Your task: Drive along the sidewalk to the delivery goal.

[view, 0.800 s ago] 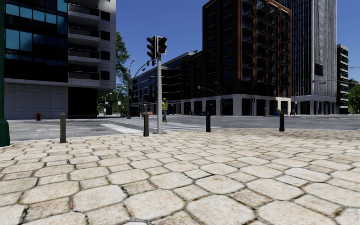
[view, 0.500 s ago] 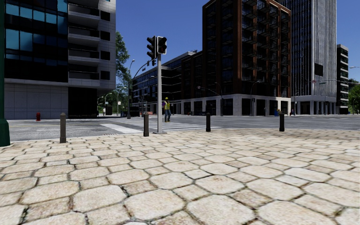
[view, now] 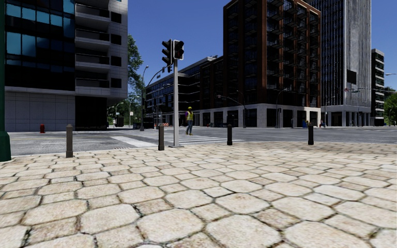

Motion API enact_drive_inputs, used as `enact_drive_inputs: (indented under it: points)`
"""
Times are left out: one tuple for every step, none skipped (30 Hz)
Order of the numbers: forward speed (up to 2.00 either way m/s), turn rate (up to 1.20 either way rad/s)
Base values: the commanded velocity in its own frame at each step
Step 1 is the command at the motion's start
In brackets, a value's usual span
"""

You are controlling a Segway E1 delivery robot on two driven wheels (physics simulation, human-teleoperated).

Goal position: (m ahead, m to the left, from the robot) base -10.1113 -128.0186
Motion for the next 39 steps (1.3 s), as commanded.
enact_drive_inputs:
  points:
    - [0.00,0.00]
    - [0.00,0.00]
    - [0.00,0.00]
    - [0.00,0.00]
    - [0.00,0.00]
    - [0.00,0.00]
    - [1.91,0.00]
    - [1.91,0.00]
    - [1.91,0.00]
    - [1.92,-0.37]
    - [1.92,-0.37]
    - [1.92,-0.53]
    - [1.92,-0.56]
    - [1.93,-0.56]
    - [1.95,-0.57]
    - [1.95,-0.57]
    - [1.97,-0.57]
    - [1.98,-0.57]
    - [1.98,-0.57]
    - [1.98,-0.57]
    - [1.98,-0.57]
    - [1.98,-0.57]
    - [1.99,-0.57]
    - [1.99,-0.57]
    - [1.99,-0.57]
    - [1.99,-0.57]
    - [1.99,-0.57]
    - [1.99,-0.57]
    - [1.99,-0.57]
    - [1.99,-0.57]
    - [1.99,-0.57]
    - [1.99,-0.57]
    - [1.99,-0.57]
    - [1.99,-0.55]
    - [1.99,-0.55]
    - [1.99,-0.52]
    - [1.99,-0.51]
    - [1.99,-0.51]
    - [1.99,-0.50]
